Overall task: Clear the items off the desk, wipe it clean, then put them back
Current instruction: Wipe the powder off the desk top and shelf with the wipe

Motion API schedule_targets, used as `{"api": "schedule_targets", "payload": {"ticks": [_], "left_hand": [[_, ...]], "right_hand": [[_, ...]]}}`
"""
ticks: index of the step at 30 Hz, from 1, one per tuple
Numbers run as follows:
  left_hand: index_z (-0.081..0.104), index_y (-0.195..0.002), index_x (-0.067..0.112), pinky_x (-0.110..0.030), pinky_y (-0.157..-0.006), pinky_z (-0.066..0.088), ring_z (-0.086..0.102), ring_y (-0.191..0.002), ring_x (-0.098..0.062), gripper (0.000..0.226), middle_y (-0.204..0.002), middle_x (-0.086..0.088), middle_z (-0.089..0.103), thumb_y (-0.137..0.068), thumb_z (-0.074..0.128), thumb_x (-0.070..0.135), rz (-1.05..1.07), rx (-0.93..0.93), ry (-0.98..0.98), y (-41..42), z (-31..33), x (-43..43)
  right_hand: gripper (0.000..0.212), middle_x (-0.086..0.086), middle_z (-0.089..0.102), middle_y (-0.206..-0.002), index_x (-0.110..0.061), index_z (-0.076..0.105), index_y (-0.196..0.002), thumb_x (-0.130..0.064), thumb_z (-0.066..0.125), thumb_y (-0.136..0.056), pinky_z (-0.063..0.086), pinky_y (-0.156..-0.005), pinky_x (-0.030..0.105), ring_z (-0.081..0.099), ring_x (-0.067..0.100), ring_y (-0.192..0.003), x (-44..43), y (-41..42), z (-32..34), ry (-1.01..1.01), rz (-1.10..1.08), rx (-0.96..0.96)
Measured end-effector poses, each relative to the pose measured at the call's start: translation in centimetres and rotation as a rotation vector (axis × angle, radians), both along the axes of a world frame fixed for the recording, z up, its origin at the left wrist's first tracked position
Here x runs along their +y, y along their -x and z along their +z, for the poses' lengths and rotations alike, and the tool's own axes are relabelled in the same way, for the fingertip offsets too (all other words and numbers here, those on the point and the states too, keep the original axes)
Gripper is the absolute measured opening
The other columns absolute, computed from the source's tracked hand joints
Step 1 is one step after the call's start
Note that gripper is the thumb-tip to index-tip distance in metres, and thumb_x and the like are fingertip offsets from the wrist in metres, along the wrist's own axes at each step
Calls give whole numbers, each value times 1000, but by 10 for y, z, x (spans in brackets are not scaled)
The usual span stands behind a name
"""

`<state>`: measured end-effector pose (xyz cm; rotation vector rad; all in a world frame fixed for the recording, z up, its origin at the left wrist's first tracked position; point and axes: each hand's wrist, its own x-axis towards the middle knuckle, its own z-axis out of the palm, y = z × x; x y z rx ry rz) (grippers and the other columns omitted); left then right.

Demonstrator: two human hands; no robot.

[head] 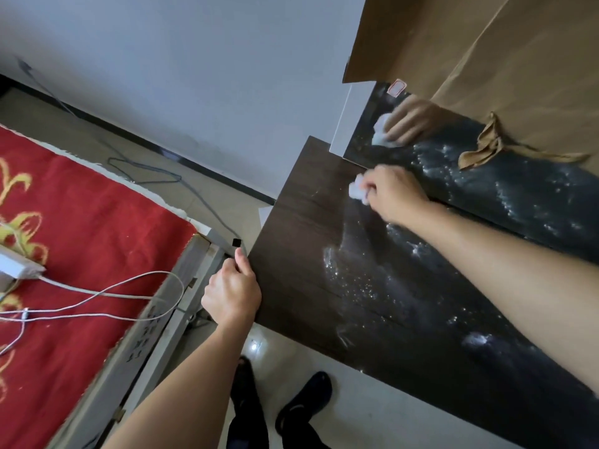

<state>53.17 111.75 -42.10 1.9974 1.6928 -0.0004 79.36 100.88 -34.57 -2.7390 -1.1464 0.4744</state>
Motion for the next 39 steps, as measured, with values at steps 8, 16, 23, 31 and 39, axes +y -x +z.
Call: {"api": "schedule_targets", "payload": {"ticks": [8, 16, 23, 31, 39], "left_hand": [[65, -93, 16, -37, -71, 36, 60, -86, -35, 55, -87, -12, 65, -99, 22, 50, 8, -10, -23, -1, -2, -1], [65, -94, 16, -36, -71, 34, 60, -86, -34, 54, -88, -13, 65, -99, 21, 48, 4, -16, -8, -1, 4, -1], [65, -99, 15, -39, -76, 39, 59, -91, -35, 54, -93, -14, 65, -99, 23, 49, 9, -6, -13, -2, 1, -1], [65, -100, 14, -41, -82, 42, 59, -94, -36, 56, -98, -15, 66, -99, 22, 50, 17, -32, 22, -1, 8, -2], [64, -95, 13, -40, -78, 41, 59, -92, -35, 57, -94, -15, 65, -99, 22, 50, 23, -22, -9, 1, 2, -1]], "right_hand": [[24, 15, 54, -87, -10, 64, -92, 6, 57, -75, 28, -58, 34, 52, 35, -81, 0, 23, -37, -58, 165, -172], [21, 2, 61, -87, -14, 67, -76, -20, 47, -77, 50, -74, 40, 58, 27, -84, -44, 67, -3, 180, 230, 332], [20, 16, 56, -102, -15, 68, -96, -3, 59, -83, 47, -75, 37, 53, 36, -96, 40, 6, -39, -115, -46, -33], [37, -4, 55, -86, -21, 69, -81, 8, 47, -75, 42, -65, 31, 46, 17, -82, -99, 152, -21, -36, 396, 368], [23, 12, 58, -107, -13, 69, -103, -7, 52, -89, 43, -76, 26, 56, 23, -94, 44, 23, -24, -242, -53, 104]]}}
